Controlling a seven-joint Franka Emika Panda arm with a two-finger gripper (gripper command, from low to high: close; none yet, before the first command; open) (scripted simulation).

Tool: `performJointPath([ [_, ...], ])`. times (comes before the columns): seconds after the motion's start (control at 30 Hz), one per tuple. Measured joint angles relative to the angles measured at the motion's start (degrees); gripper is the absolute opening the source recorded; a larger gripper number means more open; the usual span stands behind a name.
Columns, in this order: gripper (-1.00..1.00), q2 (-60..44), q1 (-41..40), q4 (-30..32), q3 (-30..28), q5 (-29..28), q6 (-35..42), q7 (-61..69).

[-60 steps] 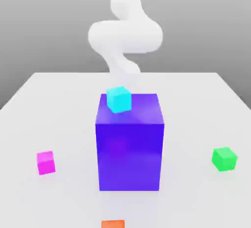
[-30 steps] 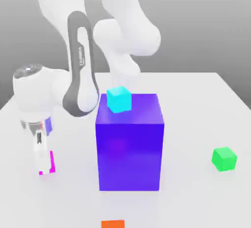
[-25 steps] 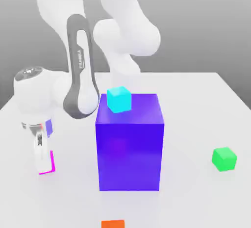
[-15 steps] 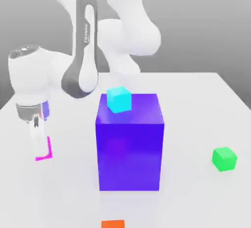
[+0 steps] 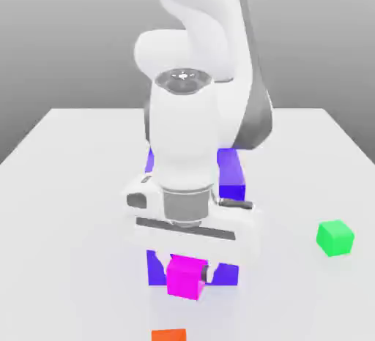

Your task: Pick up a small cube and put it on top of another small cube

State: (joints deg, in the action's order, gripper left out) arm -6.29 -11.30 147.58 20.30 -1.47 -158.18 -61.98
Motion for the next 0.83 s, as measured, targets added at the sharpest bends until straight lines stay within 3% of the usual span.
performJointPath([
  [0.33,-1.0,5.7,22.2,2.6,14.1,3.0,5.0,5.7],
  [0.43,-1.0,8.0,27.3,5.9,13.8,4.0,5.5,5.1],
  [0.53,-1.0,5.0,23.7,6.4,12.7,-0.5,2.9,1.3],
  [0.7,-1.0,-2.7,27.4,6.0,8.6,-12.5,-3.0,-7.3],
  [0.73,1.0,-4.2,28.5,5.9,7.1,-14.7,-4.1,-8.9],
  [0.83,1.0,-4.2,28.5,5.9,7.1,-14.7,-4.1,-8.9],
])
